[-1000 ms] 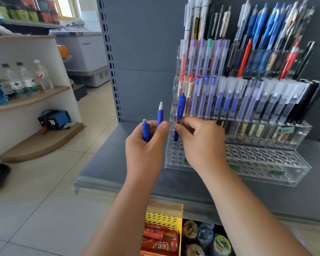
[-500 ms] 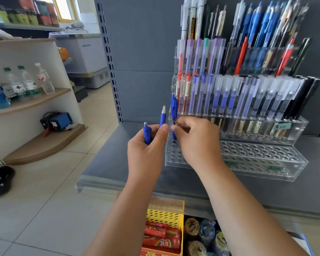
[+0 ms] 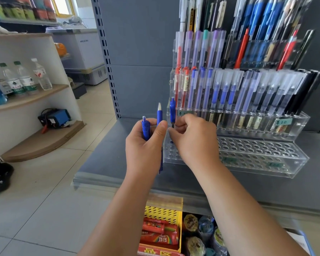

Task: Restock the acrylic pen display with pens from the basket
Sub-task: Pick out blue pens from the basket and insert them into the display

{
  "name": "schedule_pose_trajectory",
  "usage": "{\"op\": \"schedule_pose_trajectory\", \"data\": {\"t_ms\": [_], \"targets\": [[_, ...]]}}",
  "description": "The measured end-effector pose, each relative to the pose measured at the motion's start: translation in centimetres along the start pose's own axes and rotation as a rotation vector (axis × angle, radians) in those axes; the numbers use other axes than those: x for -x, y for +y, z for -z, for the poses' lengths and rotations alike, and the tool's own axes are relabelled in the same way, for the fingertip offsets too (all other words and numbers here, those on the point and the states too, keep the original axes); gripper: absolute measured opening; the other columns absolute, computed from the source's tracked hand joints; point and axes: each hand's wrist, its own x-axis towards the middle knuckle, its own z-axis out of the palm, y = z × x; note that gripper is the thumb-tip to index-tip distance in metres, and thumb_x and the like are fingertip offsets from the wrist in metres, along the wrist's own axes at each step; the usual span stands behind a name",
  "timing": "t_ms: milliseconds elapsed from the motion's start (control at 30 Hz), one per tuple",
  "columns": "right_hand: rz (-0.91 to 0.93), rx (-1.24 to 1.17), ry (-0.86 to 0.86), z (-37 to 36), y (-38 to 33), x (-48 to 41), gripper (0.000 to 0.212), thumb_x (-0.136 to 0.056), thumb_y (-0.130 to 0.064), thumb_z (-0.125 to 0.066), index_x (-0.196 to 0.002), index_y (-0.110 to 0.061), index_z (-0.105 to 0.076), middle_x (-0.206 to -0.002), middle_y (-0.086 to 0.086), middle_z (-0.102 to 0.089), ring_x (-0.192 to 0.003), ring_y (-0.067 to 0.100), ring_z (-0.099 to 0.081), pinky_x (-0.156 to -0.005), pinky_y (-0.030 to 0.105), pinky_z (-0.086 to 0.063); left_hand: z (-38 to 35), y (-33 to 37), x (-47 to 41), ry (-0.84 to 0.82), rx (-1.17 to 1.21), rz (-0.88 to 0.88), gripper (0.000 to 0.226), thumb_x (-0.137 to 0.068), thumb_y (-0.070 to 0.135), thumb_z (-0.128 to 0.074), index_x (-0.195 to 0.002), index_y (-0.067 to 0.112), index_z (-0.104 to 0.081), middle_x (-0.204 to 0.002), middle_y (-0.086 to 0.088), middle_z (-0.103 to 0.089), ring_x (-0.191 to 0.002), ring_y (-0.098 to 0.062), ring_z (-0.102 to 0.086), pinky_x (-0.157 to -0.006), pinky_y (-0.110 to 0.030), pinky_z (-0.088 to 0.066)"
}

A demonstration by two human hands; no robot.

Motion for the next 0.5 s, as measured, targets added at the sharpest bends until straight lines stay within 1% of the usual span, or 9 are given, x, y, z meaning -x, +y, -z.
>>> {"op": "schedule_pose_trajectory", "data": {"t_ms": [167, 267, 367, 500], "targets": [[0.019, 0.022, 0.031, -0.05, -0.22, 0.12, 0.020, -0.088, -0.036, -0.071, -0.092, -0.017, -0.071, -0.079, -0.005, -0.072, -0.071, 0.018, -0.067, -0.064, 0.033, -0.055, -0.18, 0.10, 0.02, 0.016, 0.012, -0.001, 0.011, -0.092, 0.029, -0.067, -0.082, 0.024, -0.065, -0.063, 0.010, -0.058, -0.058, -0.006, -0.048, -0.059, -0.019, -0.047], [0.041, 0.052, 0.038, -0.24, -0.15, 0.20, 0.018, -0.090, -0.035, -0.068, -0.091, -0.018, -0.071, -0.077, -0.003, -0.071, -0.068, 0.019, -0.066, -0.061, 0.034, -0.056, -0.42, 0.11, 0.20, 0.012, 0.028, -0.003, 0.011, -0.092, 0.026, -0.068, -0.081, 0.023, -0.066, -0.064, 0.010, -0.061, -0.059, -0.004, -0.051, -0.058, -0.015, -0.048], [0.065, 0.076, 0.013, -0.34, -0.07, 0.22, 0.014, -0.088, -0.032, -0.069, -0.091, -0.018, -0.071, -0.076, -0.002, -0.069, -0.068, 0.019, -0.066, -0.062, 0.037, -0.057, -0.43, 0.36, 0.28, -0.001, 0.029, -0.002, 0.012, -0.092, 0.025, -0.069, -0.080, 0.022, -0.066, -0.062, 0.011, -0.061, -0.058, -0.004, -0.051, -0.056, -0.015, -0.047], [0.068, 0.097, -0.029, -0.18, -0.11, 0.13, 0.015, -0.087, -0.027, -0.068, -0.096, -0.016, -0.071, -0.079, 0.001, -0.069, -0.072, 0.022, -0.067, -0.067, 0.038, -0.058, -0.05, 0.70, 0.17, -0.039, 0.005, 0.027, 0.015, -0.092, 0.030, -0.067, -0.078, 0.025, -0.065, -0.057, 0.012, -0.053, -0.054, -0.005, -0.045, -0.052, -0.017, -0.043]]}}
